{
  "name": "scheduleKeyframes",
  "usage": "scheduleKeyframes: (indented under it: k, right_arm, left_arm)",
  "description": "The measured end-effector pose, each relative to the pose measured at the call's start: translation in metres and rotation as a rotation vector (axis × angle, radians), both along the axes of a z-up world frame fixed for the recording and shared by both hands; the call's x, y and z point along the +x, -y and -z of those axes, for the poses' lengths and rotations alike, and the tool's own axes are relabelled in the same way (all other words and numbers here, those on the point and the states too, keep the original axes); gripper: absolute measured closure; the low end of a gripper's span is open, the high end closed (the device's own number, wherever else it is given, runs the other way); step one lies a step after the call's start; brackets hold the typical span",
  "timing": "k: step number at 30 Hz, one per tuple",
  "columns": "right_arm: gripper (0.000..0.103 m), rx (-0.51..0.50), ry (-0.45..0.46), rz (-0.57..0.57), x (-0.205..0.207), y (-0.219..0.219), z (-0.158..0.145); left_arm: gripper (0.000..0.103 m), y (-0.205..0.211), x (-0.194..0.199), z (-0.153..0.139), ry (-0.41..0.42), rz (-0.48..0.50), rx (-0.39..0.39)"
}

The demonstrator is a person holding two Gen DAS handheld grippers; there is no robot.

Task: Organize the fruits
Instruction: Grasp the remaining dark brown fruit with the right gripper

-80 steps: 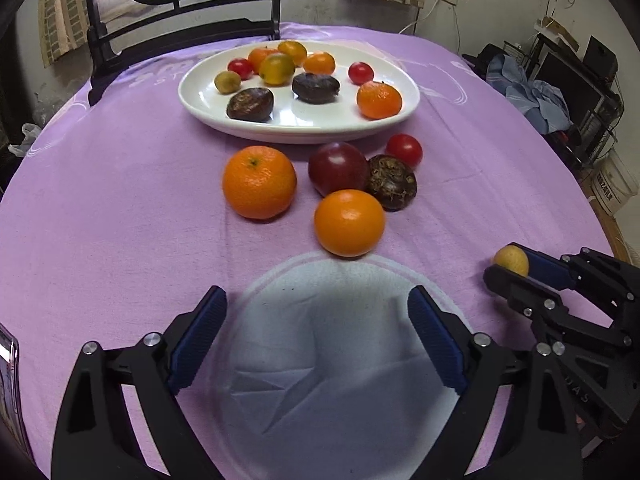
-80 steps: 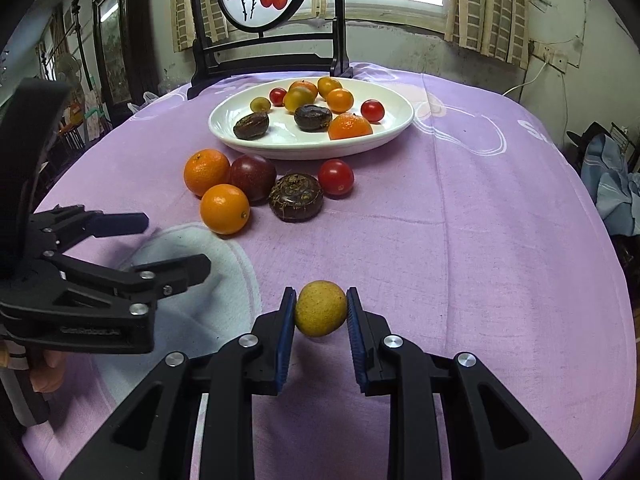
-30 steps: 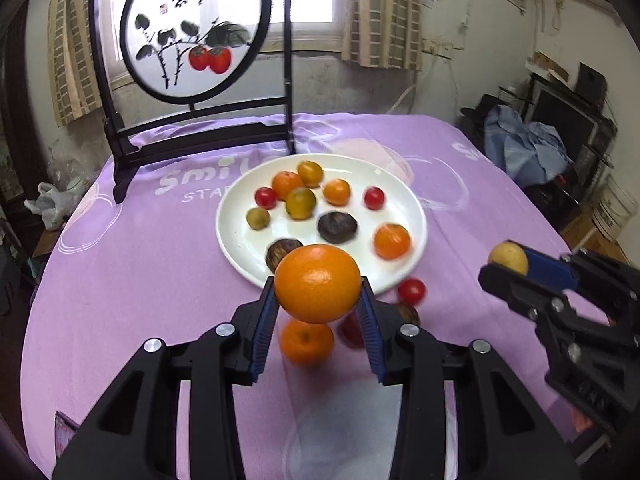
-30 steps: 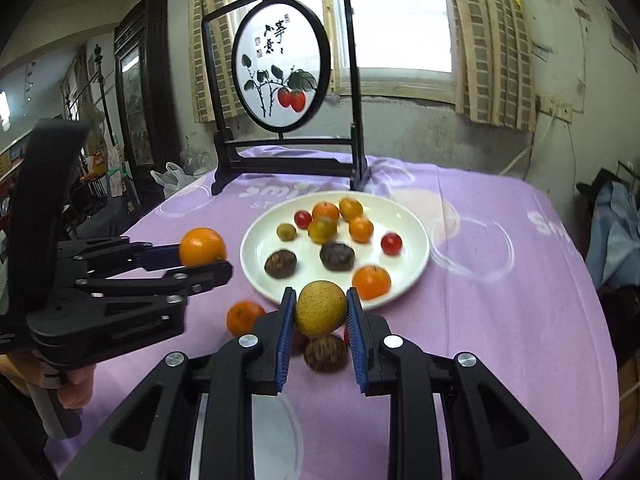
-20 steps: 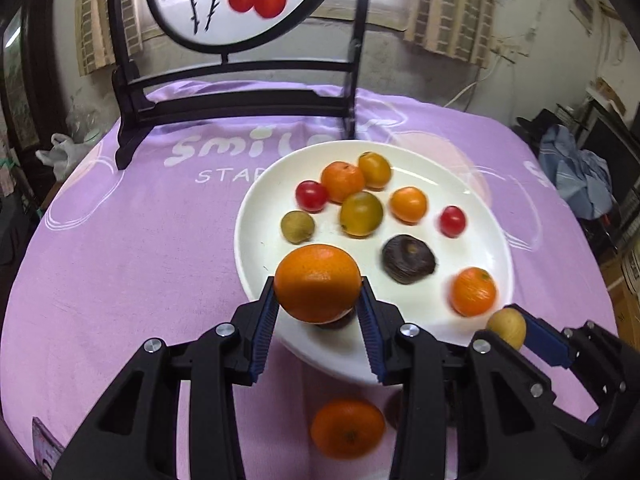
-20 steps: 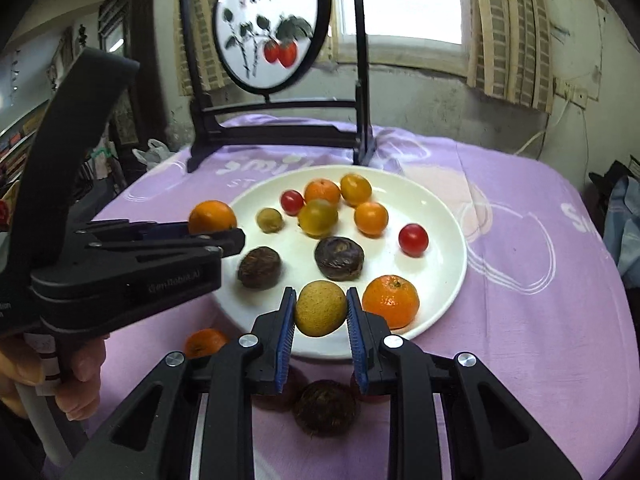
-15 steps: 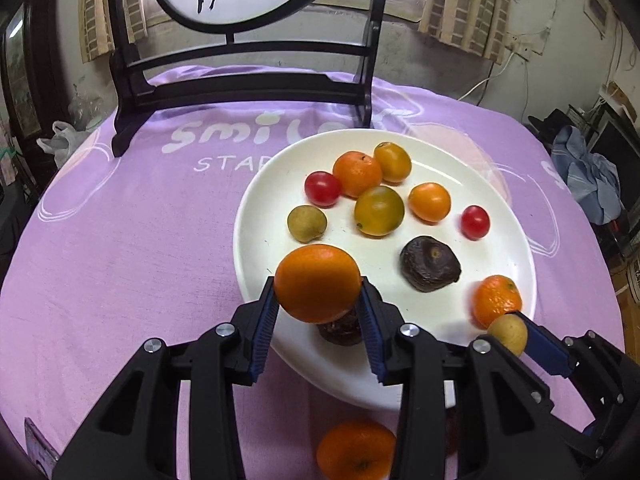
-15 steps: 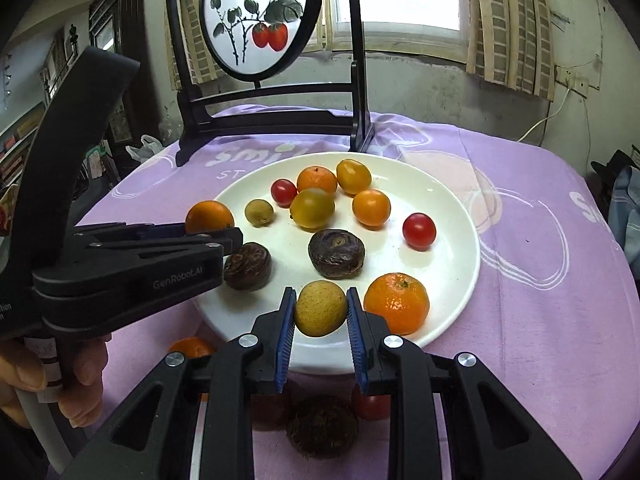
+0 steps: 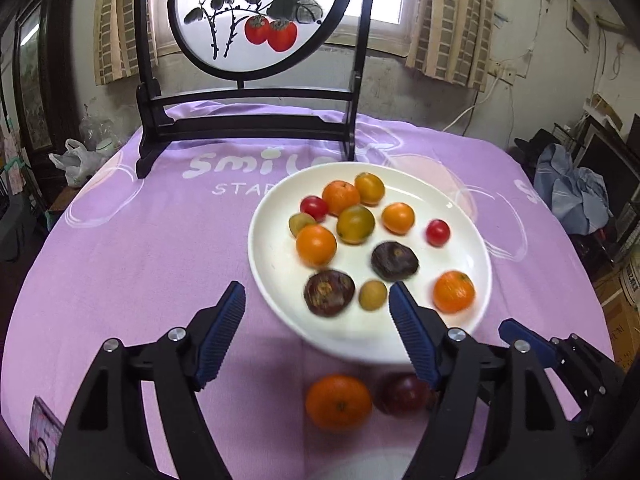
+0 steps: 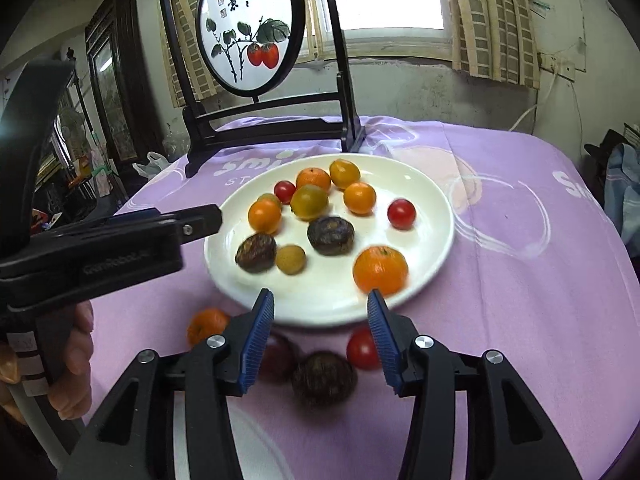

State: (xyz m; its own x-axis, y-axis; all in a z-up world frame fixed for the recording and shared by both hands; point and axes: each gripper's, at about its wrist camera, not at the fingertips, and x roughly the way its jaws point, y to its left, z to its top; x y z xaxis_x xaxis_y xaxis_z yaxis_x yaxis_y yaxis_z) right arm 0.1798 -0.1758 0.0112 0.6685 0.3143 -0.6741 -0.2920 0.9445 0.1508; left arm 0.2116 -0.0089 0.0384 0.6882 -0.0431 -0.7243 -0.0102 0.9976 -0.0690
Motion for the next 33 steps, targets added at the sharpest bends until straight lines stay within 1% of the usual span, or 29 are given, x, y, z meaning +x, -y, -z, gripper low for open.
scheduleKeyframes:
  k: [7, 9, 11, 13, 16, 19, 22, 24, 28, 33]
  right_arm:
    - [0.05, -0.003, -0.023, -0.007, -0.049, 0.015, 0.011]
    - [0.05, -0.021, -0.027, -0.009, -0.058, 0.015, 0.016]
    - [0.05, -0.07, -0.015, -0.005, -0.067, 0.012, 0.02]
    - [0.05, -0.106, -0.009, -0.003, -0.072, 0.011, 0.024]
    - [0.05, -0.121, -0.044, -0.009, -0.073, 0.01, 0.032]
    - [0.05, -0.144, -0.072, -0.025, -0.07, 0.002, 0.04]
    - [0.05, -0.172, -0.094, -0.034, -0.062, -0.006, 0.047]
    - [0.05, -0.18, -0.107, -0.032, -0.055, -0.01, 0.051]
    - [0.05, -0.203, -0.12, -0.037, -0.039, -0.022, 0.056]
    - [0.051, -0.227, -0.122, -0.032, -0.024, -0.032, 0.055]
  left_arm:
    - [0.031, 0.017, -0.061, 0.014, -0.017, 0.088, 0.009]
    - [0.03, 0.02, -0.076, 0.02, -0.023, 0.102, 0.012]
    - [0.03, 0.022, -0.087, 0.027, -0.033, 0.12, 0.018]
    - [0.025, 0.021, -0.095, 0.037, -0.053, 0.128, 0.023]
    - [0.025, 0.012, -0.097, 0.051, -0.081, 0.102, 0.008]
    - [0.025, 0.004, -0.094, 0.058, -0.092, 0.093, -0.005]
    - [0.025, -0.005, -0.092, 0.056, -0.09, 0.092, -0.035]
    - [0.025, -0.011, -0.092, 0.053, -0.079, 0.071, -0.046]
    - [0.025, -0.012, -0.091, 0.053, -0.092, 0.067, -0.055]
    - [0.024, -0.012, -0.091, 0.052, -0.094, 0.066, -0.053]
